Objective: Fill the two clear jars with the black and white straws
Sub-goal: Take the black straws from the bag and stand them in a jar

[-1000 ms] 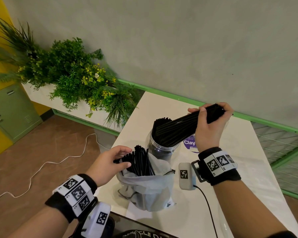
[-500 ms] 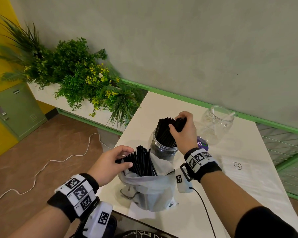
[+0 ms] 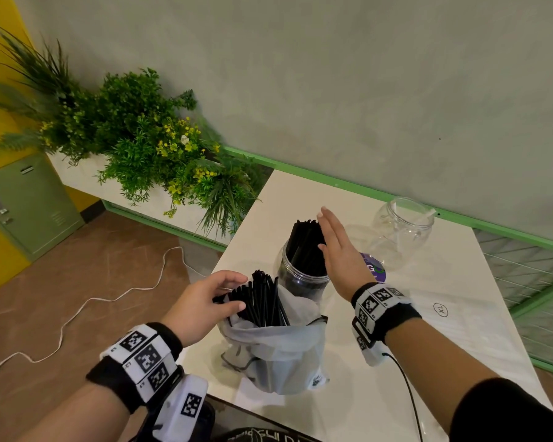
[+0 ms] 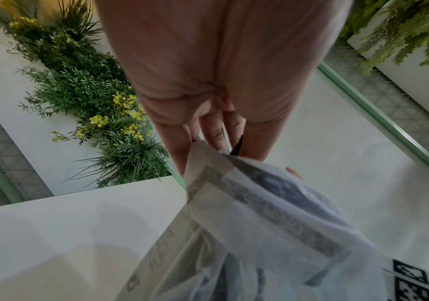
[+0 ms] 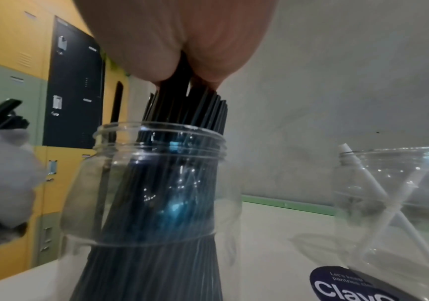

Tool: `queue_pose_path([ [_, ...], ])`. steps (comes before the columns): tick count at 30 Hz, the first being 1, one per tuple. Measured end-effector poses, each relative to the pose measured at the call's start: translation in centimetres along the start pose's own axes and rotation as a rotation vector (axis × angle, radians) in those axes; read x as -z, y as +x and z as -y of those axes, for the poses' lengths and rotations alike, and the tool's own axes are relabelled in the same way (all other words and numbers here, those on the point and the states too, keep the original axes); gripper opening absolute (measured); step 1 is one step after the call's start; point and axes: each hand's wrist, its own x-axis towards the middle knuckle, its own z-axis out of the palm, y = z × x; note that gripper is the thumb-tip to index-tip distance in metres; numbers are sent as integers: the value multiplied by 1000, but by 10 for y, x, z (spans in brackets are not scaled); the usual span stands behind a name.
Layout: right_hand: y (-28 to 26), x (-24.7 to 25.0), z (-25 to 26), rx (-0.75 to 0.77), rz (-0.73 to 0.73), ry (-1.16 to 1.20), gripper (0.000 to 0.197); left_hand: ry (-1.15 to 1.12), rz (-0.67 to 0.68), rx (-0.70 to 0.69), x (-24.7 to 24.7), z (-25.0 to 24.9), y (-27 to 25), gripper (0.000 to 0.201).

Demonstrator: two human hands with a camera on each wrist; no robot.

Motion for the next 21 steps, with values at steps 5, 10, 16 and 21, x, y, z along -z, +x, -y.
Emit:
queue_pose_path([
  [5,2,-8,-3,86,85,-105,46,-11,-8,-2,2,4,0,43],
  [10,10,-7,2,152,119,-206,45,-20,-12,-3,2,3,1,39],
  [16,18,4,-11,19,84,-303,54,-21,-15,-3,4,4,2,37],
  [21,31,6,-12,-16,185,-228,61,-19,-18,-6,4,6,4,37],
])
